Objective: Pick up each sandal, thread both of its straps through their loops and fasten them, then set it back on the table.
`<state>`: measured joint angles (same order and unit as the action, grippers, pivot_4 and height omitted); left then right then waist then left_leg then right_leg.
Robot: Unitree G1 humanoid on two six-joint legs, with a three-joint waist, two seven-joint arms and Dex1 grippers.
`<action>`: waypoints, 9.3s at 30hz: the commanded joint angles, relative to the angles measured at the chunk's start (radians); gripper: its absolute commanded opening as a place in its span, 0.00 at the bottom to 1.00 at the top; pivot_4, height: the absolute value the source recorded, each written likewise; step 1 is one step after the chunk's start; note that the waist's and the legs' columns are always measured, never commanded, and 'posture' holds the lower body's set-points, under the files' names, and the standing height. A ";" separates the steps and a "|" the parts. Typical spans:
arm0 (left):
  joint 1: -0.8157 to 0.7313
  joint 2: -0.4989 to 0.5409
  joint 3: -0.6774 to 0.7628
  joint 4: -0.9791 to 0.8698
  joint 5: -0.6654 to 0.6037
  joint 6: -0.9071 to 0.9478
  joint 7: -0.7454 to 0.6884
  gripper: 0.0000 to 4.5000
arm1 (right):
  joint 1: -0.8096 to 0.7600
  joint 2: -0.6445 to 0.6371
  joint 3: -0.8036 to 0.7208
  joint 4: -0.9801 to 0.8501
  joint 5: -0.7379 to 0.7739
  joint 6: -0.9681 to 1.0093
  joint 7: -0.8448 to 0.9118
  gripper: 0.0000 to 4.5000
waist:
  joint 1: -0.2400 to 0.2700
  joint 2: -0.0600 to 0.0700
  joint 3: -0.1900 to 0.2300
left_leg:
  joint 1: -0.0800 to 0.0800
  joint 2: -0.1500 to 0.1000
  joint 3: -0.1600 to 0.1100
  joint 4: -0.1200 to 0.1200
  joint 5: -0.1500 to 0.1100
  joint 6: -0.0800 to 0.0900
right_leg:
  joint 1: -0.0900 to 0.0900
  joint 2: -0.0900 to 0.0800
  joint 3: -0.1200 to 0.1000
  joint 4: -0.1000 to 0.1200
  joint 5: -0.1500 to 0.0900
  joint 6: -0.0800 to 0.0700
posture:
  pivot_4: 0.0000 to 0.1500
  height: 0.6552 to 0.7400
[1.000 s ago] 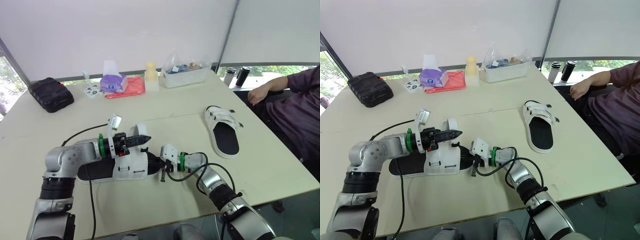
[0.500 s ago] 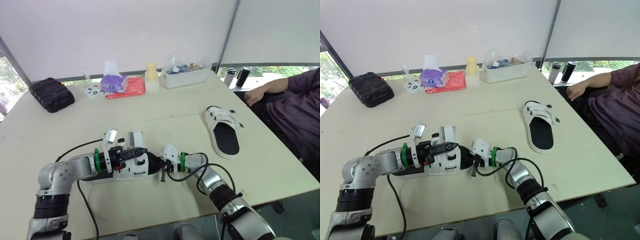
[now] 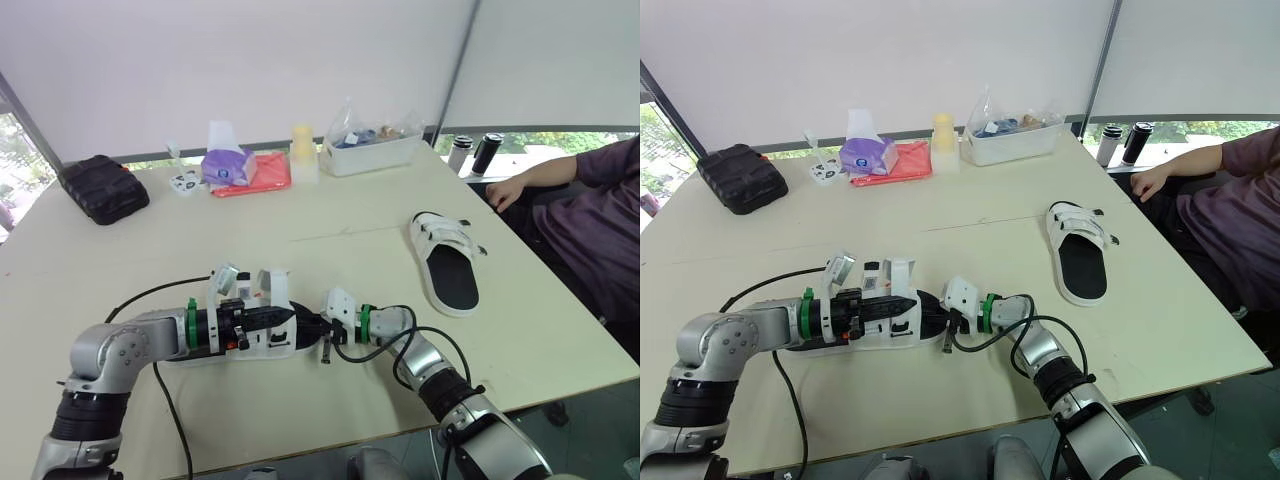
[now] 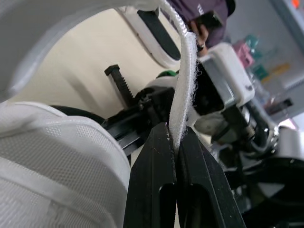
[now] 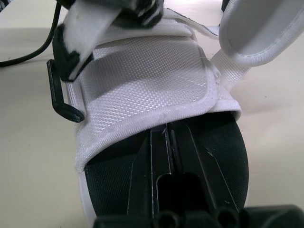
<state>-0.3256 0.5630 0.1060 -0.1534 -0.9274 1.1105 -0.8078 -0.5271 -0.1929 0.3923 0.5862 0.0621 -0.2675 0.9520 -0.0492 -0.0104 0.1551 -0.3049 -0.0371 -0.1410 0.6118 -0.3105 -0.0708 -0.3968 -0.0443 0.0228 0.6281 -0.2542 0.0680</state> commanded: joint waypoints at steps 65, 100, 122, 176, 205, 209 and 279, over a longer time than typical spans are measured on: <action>0.031 0.040 -0.121 -0.113 0.090 -0.040 -0.054 0.01 | 0.068 -0.024 0.036 0.165 -0.107 0.081 -0.039 0.00 | -0.006 -0.002 0.002 | 0.000 0.001 -0.001 -0.001 0.000 -0.004 | -0.001 0.000 -0.002 -0.008 0.000 0.000 | 1.00 1.00; 0.096 0.018 -0.119 -0.131 0.125 -0.099 -0.018 0.01 | 0.074 -0.020 0.039 0.176 -0.113 0.074 -0.043 0.00 | -0.001 0.000 0.000 | 0.000 0.001 -0.001 -0.002 -0.002 -0.007 | 0.000 -0.001 -0.002 -0.013 0.000 0.000 | 1.00 1.00; 0.002 0.044 -0.012 -0.056 0.079 -0.110 -0.045 0.71 | 0.070 -0.018 0.037 0.184 -0.113 0.075 -0.044 0.00 | -0.003 0.000 0.000 | -0.001 0.001 -0.001 -0.002 -0.002 -0.007 | -0.001 0.000 -0.003 -0.013 0.000 0.000 | 1.00 1.00; -0.069 0.057 0.147 0.053 -0.213 0.081 0.074 0.01 | 0.052 -0.012 0.042 0.227 -0.116 0.054 -0.054 0.00 | -0.021 0.000 0.004 | 0.000 0.001 -0.002 -0.003 0.000 -0.003 | 0.000 0.000 -0.004 -0.012 0.000 0.001 | 1.00 1.00; -0.157 0.189 -0.066 0.172 0.060 -0.030 -0.334 0.01 | 0.058 -0.015 0.038 0.225 -0.112 0.058 -0.061 0.00 | -0.020 -0.001 0.004 | 0.000 0.002 -0.002 -0.005 0.000 -0.003 | -0.001 0.000 -0.003 -0.011 0.000 0.000 | 1.00 1.00; -0.143 0.183 -0.063 0.153 0.058 -0.021 -0.340 0.01 | 0.058 -0.017 0.040 0.224 -0.113 0.059 -0.058 0.00 | -0.020 -0.001 0.004 | 0.000 0.002 -0.002 -0.005 0.000 -0.003 | -0.001 0.000 -0.003 -0.011 0.000 0.000 | 1.00 1.00; -0.229 0.262 -0.452 0.144 0.782 -0.858 -0.568 0.01 | 0.068 -0.009 0.038 0.228 -0.111 0.057 -0.076 0.00 | -0.020 0.003 0.002 | -0.001 0.002 -0.001 -0.007 0.000 -0.003 | 0.000 0.000 -0.002 -0.011 0.000 0.000 | 1.00 1.00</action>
<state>-0.5617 0.8257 -0.3114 -0.0308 -0.1960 0.3113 -1.3721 -0.5306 -0.1671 0.3955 0.6223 0.0620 -0.3052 0.9288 -0.0691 -0.0073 0.1570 -0.3063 -0.0349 -0.1418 0.6050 -0.3103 -0.0734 -0.3965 -0.0446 0.0212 0.6169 -0.2542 0.0681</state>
